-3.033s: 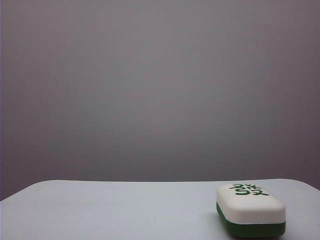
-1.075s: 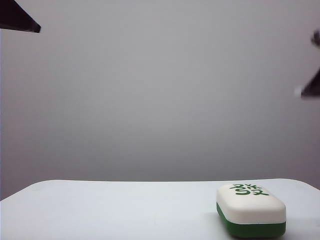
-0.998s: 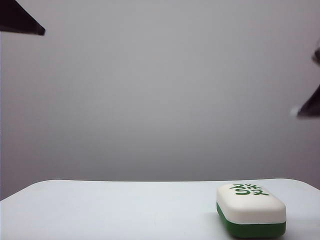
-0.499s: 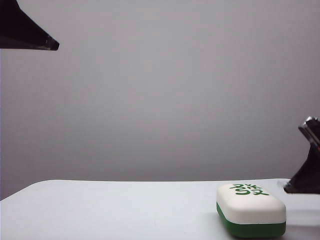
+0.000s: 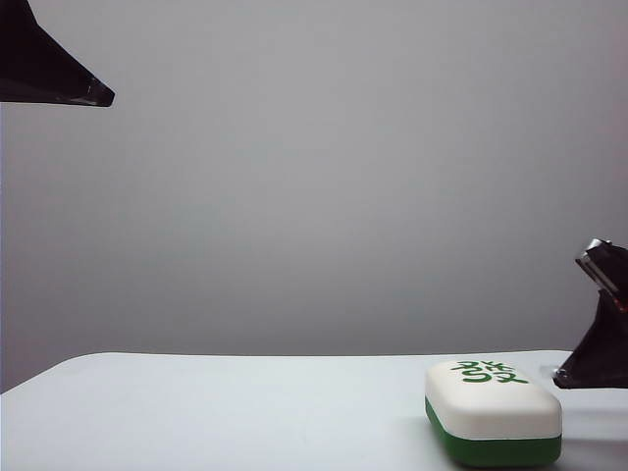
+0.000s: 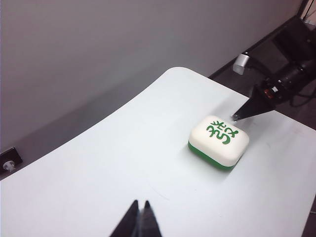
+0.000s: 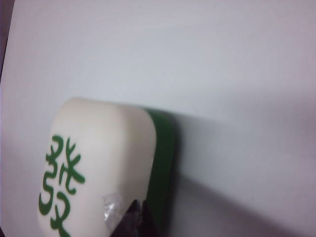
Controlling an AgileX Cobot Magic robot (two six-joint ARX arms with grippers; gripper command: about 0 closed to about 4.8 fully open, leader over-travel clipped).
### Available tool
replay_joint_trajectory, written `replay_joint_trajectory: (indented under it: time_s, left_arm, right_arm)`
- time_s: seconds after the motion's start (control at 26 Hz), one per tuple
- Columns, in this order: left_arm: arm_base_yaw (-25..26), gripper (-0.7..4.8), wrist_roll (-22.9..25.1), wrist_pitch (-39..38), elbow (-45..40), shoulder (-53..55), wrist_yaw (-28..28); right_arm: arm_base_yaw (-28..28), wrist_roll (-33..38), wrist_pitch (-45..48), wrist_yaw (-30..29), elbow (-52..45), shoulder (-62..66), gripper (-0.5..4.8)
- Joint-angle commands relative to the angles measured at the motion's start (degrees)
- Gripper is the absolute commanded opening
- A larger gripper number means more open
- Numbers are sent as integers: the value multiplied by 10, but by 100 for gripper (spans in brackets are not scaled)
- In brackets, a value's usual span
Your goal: Move the foam mahjong from the right side of the table to the left side of the table.
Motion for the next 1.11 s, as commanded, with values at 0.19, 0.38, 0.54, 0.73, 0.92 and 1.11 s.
replay_joint_trajectory:
  time_s: [0.19,0.38,0.54,0.73,0.92,1.11]
  left_arm:
    - [0,-5,2,4,3,-1,10]
    - [0,-5,2,4,3,-1,19]
    - [0,-5,2,4,3,-1,19]
    - [0,-5,2,5,3,-1,30]
    - [0,-5,-3,4,3,-1,32]
    - [0,-5,-13,4,3,-1,57]
  right_arm:
    - [44,-4,-50,-10,64,56,-5]
    - [88,-3,-64,-1,69,58,-5]
    - [125,-2,-94,5,69,60,-5]
    - [186,16,-99,10,74,59,-5]
    - [216,33,-104,54,133,60,-5]
    - [221,35,-170,54,206,93,-5]
